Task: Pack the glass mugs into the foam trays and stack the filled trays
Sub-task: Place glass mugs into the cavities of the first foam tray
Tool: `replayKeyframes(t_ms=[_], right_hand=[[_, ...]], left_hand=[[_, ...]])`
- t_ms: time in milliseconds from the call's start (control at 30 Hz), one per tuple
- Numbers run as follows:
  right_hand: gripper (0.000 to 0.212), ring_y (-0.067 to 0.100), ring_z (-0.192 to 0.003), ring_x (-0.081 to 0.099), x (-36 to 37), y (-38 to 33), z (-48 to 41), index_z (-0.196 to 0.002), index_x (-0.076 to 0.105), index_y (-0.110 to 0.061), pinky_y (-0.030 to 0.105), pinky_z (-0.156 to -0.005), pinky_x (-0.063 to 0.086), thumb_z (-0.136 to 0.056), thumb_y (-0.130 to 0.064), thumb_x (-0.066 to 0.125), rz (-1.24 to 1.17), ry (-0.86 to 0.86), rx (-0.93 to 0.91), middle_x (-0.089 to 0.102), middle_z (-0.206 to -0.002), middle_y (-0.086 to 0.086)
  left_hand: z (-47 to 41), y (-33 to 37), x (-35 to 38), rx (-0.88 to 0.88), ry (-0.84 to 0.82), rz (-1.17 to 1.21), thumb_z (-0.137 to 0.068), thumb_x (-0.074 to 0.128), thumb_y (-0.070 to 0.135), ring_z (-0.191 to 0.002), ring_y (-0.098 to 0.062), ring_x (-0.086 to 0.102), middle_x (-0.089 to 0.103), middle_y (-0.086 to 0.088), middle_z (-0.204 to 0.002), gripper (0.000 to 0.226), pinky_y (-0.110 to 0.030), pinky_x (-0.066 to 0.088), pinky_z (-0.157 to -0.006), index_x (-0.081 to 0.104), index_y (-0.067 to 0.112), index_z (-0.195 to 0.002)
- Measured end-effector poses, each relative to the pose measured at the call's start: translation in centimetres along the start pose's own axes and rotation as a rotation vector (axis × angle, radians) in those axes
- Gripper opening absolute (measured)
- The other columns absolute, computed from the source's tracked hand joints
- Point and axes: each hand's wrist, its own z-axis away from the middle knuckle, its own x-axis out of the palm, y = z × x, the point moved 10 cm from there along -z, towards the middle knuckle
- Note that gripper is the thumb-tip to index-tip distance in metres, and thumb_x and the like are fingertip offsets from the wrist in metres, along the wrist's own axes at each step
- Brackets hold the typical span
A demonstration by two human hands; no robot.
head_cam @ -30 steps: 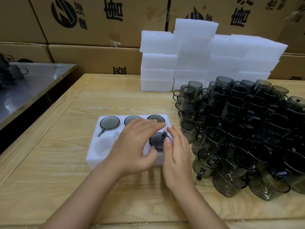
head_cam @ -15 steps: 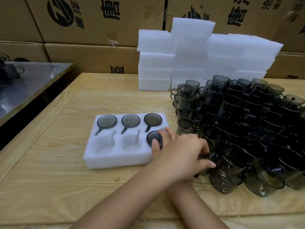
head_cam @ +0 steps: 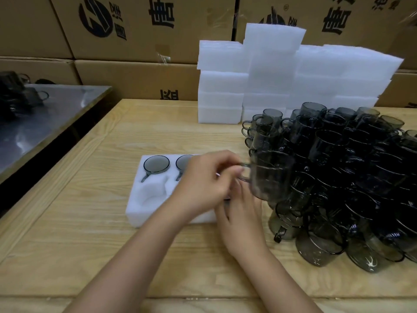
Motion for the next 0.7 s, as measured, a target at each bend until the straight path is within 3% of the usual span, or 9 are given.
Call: replayKeyframes(t_ms=[67, 167, 267, 367, 433, 467, 500, 600, 700], right_hand=[[0.04, 0.022, -0.123, 0.029, -0.1, -0.1, 0.0, -0.129, 0.043, -0.021, 0.037, -0.101, 0.027, -0.095, -0.041, 0.04, 0.012, 0.024, 0.003, 0.041, -0.136, 0.0], [0.048, 0.019, -0.127, 0.023, 0.3, 0.3, 0.1, -0.134, 0.041, -0.017, 0.036, -0.106, 0.023, -0.094, -0.044, 0.038, 0.102, -0.022, 0.048, 0.033, -0.145, -0.002], [0.05, 0.019, -0.131, 0.021, 0.2, 0.0, 0.0, -0.135, 0.041, -0.018, 0.037, -0.11, 0.019, -0.093, -0.046, 0.039, 0.129, -0.048, 0.028, 0.03, -0.147, -0.004], [0.054, 0.018, -0.131, 0.029, -1.9, -0.5, -0.4, -0.135, 0.043, -0.015, 0.042, -0.112, 0.02, -0.086, -0.033, 0.059, 0.034, 0.077, -0.018, 0.044, -0.136, -0.003], [0.065, 0.0, -0.122, 0.037, -3.2, -1.2, -1.3, -0.139, 0.038, -0.018, 0.024, -0.109, 0.027, -0.08, -0.016, 0.063, -0.221, 0.095, -0.039, 0.049, -0.127, -0.012], [0.068, -0.012, -0.112, 0.041, -3.2, -1.8, -1.9, -0.14, 0.036, -0.023, 0.01, -0.1, 0.031, -0.078, -0.012, 0.062, -0.406, 0.012, -0.054, 0.049, -0.124, -0.018], [0.067, -0.014, -0.105, 0.047, -2.7, -2.8, -2.4, -0.137, 0.038, -0.03, 0.006, -0.092, 0.036, -0.078, -0.011, 0.061, -0.591, -0.109, -0.069, 0.05, -0.122, -0.019], [0.056, 0.008, -0.107, 0.058, -1.2, -4.7, -3.7, -0.123, 0.047, -0.042, 0.038, -0.093, 0.05, -0.081, -0.012, 0.068, -0.773, -0.368, -0.094, 0.058, -0.121, -0.009], [0.051, 0.02, -0.095, 0.06, -0.6, -4.6, -4.3, -0.12, 0.054, -0.033, 0.056, -0.089, 0.045, -0.081, -0.004, 0.07, -0.845, -0.354, -0.051, 0.064, -0.115, 0.002]], left_hand=[[-0.1, -2.2, -3.0, -0.011, 0.102, -0.104, -0.089, 0.058, 0.003, -0.059, -0.008, 0.063, 0.067, 0.0, -0.071, 0.024, -0.028, 0.054, -0.066, 0.064, 0.024, -0.079], [0.2, -4.6, -5.8, -0.041, 0.196, -0.221, -0.09, 0.057, -0.001, -0.059, -0.008, 0.062, 0.067, -0.004, -0.076, 0.016, -0.016, 0.046, -0.063, 0.067, 0.01, -0.084], [0.3, -4.8, -7.1, 0.022, 0.278, -0.297, -0.089, 0.058, 0.005, -0.06, -0.009, 0.062, 0.065, 0.006, -0.07, 0.013, -0.019, 0.044, -0.063, 0.07, 0.009, -0.086], [0.3, -4.8, -7.3, 0.047, 0.29, -0.31, -0.087, 0.056, 0.005, -0.06, -0.007, 0.062, 0.062, 0.012, -0.067, 0.014, -0.014, 0.043, -0.061, 0.069, 0.01, -0.085], [0.5, -4.9, -7.4, 0.054, 0.291, -0.319, -0.088, 0.057, 0.0, -0.06, -0.005, 0.062, 0.062, 0.013, -0.067, 0.017, -0.011, 0.041, -0.062, 0.07, 0.011, -0.085], [0.5, -4.9, -7.5, 0.059, 0.295, -0.316, -0.087, 0.057, -0.001, -0.061, -0.002, 0.062, 0.062, 0.015, -0.068, 0.019, -0.009, 0.041, -0.063, 0.07, 0.011, -0.086], [0.5, -4.9, -7.6, 0.06, 0.299, -0.306, -0.087, 0.055, -0.003, -0.063, 0.001, 0.062, 0.063, 0.017, -0.071, 0.021, -0.007, 0.04, -0.064, 0.071, 0.011, -0.087], [0.5, -5.5, -7.9, 0.004, 0.305, -0.258, -0.085, 0.05, -0.008, -0.075, 0.002, 0.062, 0.066, 0.022, -0.081, 0.036, -0.006, 0.041, -0.067, 0.073, 0.018, -0.091], [0.5, -6.9, -7.8, -0.097, 0.262, -0.144, -0.085, 0.048, -0.01, -0.087, -0.003, 0.065, 0.071, 0.019, -0.087, 0.046, -0.012, 0.046, -0.074, 0.073, 0.028, -0.091]])
